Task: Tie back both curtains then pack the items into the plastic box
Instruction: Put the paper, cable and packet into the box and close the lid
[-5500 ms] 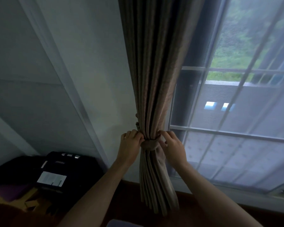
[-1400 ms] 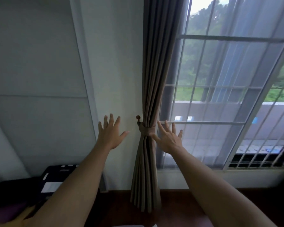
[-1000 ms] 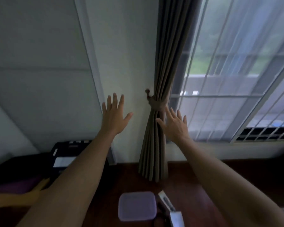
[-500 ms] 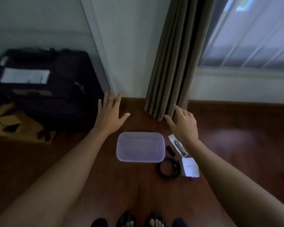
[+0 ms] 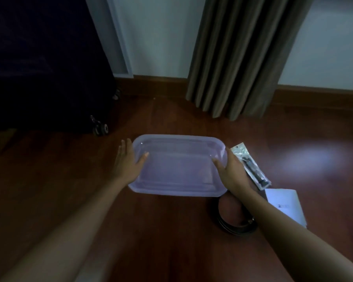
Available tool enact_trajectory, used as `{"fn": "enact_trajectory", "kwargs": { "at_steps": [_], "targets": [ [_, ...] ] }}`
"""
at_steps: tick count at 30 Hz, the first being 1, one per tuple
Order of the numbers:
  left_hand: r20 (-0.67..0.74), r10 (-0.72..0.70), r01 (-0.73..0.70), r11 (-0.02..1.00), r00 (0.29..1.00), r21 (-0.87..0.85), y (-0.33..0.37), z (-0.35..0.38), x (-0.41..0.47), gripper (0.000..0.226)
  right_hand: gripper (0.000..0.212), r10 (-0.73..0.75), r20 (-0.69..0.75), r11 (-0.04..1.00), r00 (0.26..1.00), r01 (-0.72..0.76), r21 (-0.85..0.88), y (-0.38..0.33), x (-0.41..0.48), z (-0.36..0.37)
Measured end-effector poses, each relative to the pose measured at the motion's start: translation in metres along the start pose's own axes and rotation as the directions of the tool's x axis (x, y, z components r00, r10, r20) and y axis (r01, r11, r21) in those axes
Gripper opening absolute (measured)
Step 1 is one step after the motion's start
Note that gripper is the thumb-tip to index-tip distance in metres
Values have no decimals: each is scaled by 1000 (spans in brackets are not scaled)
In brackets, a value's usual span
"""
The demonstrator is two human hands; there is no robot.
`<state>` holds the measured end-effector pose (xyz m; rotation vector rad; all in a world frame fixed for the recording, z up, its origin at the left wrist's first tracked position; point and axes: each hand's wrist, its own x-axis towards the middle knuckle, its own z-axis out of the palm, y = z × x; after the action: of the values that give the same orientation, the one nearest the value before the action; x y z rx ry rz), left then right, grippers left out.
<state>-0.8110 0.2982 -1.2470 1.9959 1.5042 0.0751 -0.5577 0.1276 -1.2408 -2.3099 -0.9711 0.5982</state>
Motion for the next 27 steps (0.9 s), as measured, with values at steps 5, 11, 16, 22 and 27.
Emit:
{"fn": "enact_trajectory", "kwargs": {
  "at_steps": [5, 11, 16, 22, 27],
  "targets": [
    [-125, 4, -25, 985, 992, -170, -20, 36, 0, 67, 66, 87, -158, 976, 984, -52, 213, 12, -2, 34],
    [-190, -28, -18, 972, 981, -236, -20, 45, -10, 61, 63, 107, -177, 976, 978, -69, 208, 14, -15, 29],
    [-201, -25, -32, 961, 979, -275, -18, 48, -19, 57, 55, 86, -192, 982, 978, -51, 183, 14, -25, 26],
    [-299, -1, -102, 939, 954, -328, -17, 24, -25, 57, 54, 44, -285, 977, 957, 19, 213, -10, -21, 14],
    [-435, -140, -64, 904, 889, -422, -53, -22, -44, 50, 52, -99, -252, 976, 963, 143, 163, -76, -8, 26]
  ]
}}
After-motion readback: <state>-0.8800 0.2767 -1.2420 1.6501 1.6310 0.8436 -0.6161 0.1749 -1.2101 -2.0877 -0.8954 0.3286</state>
